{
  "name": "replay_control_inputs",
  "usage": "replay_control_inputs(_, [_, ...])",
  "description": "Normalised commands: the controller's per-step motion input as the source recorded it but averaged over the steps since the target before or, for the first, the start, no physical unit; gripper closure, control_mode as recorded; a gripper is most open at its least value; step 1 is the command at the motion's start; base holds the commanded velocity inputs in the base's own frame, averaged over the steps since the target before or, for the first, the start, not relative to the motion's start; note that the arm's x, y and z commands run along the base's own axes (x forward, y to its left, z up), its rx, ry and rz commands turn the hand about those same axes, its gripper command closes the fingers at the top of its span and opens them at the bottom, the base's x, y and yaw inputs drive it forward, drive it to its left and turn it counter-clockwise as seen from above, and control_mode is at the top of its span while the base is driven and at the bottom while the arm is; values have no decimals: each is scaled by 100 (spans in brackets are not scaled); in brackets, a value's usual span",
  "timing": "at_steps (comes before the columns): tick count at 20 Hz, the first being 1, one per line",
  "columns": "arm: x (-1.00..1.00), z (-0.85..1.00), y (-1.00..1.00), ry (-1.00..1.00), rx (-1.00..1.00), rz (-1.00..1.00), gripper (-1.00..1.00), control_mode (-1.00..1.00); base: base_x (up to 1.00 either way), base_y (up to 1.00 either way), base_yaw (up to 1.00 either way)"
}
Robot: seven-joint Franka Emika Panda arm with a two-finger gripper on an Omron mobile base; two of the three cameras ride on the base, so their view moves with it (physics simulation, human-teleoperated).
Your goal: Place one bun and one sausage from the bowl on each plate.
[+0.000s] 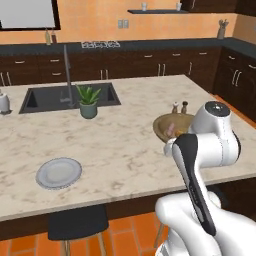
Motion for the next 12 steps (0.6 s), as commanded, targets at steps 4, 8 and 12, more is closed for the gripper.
replay_control_inputs(4, [0,0,0,0,0,0,-100,100,0,-66,0])
replay_control_inputs(8, [0,0,0,0,0,0,-100,100,21,-27,0])
replay_control_inputs(12, [0,0,0,0,0,0,-100,100,15,-12,0])
